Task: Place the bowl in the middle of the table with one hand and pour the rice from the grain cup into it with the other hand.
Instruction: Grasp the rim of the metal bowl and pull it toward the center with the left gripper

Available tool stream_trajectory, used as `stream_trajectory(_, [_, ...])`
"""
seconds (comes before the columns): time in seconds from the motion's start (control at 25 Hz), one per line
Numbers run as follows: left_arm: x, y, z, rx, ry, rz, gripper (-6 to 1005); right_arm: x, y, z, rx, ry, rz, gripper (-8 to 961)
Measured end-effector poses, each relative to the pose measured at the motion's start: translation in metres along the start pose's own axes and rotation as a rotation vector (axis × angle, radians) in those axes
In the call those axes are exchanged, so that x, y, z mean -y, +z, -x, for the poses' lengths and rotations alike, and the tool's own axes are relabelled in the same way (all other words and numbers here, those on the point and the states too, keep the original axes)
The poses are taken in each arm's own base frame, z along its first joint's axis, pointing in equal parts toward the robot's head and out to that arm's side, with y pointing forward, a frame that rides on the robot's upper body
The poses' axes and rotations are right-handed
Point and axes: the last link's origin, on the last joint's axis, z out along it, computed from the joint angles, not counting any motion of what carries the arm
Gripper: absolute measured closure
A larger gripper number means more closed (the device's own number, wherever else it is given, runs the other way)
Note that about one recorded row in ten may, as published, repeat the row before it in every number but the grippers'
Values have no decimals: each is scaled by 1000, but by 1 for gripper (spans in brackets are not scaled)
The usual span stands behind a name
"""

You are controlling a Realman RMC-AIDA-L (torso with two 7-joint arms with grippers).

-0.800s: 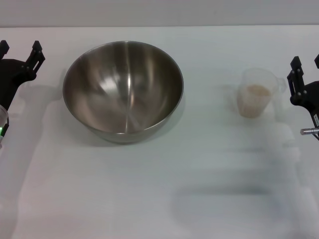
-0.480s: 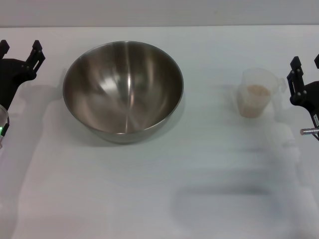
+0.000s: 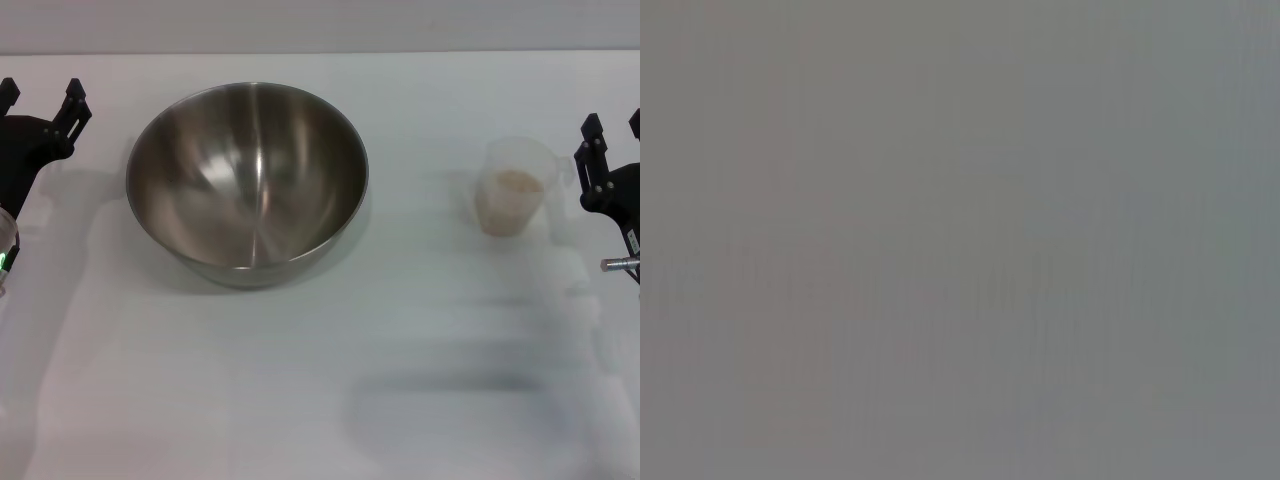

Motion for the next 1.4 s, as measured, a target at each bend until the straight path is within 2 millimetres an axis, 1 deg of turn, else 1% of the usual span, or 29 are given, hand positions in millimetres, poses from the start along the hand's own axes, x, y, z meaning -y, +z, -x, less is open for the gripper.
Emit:
stream_trajectory(0.32, [-2,1,-3,-13,-10,9,197,0,1,0,0,-1,1,471])
stream_trajectory(0.6, [-12,11,-10,1,-24,51,195,0,1,0,0,-1,1,471])
stream_trajectory(0.64, [-16,18,-15,29,-27,59,195,0,1,0,-1,-1,0,471])
stream_trajectory(0.68, [-16,18,-15,29,-27,59,195,0,1,0,-1,-1,0,471])
stream_trajectory(0.72, [-16,23,-19,53,-27,60,195,0,1,0,-1,-1,0,471])
stream_trajectory(0.76, [-15,31,-29,108,-19,59,196,1,0,0,-1,-2,-1,471])
stream_trajectory(0.8, [-15,31,-29,108,-19,59,196,1,0,0,-1,-2,-1,471])
stream_trajectory(0.84, [-16,34,-33,134,-17,58,196,1,0,0,-1,-3,-1,471])
stream_trajectory(0.92, [-17,38,-47,163,-27,50,196,1,0,0,-1,-3,-2,471])
stream_trajectory(0.96, [-18,38,-60,179,-37,37,196,2,1,0,-1,-5,-3,471])
stream_trajectory(1.0, [-18,38,-60,179,-37,37,196,2,1,0,-1,-5,-3,471])
stream_trajectory(1.04, [-19,38,-76,197,-41,20,196,2,1,0,0,-5,-4,471])
stream_trajectory(1.08, [-19,38,-82,221,-40,10,196,3,1,0,3,-9,-7,471])
stream_trajectory(1.12, [-20,38,-92,293,-32,-10,197,4,1,1,7,-11,-9,471])
stream_trajectory(1.16, [-20,38,-92,293,-32,-10,197,4,1,1,7,-11,-9,471])
stream_trajectory(1.24, [-23,36,-102,398,-15,-25,197,4,2,1,9,-12,-9,471])
stream_trajectory(1.28, [-28,35,-108,449,-5,-24,197,4,2,1,11,-12,-9,471])
stream_trajectory(1.32, [-28,35,-108,449,-5,-24,197,4,2,1,11,-12,-9,471])
stream_trajectory(1.36, [-36,32,-115,526,13,-18,196,4,3,2,12,-13,-8,471])
stream_trajectory(1.4, [-36,32,-115,526,13,-18,196,4,3,2,12,-13,-8,472])
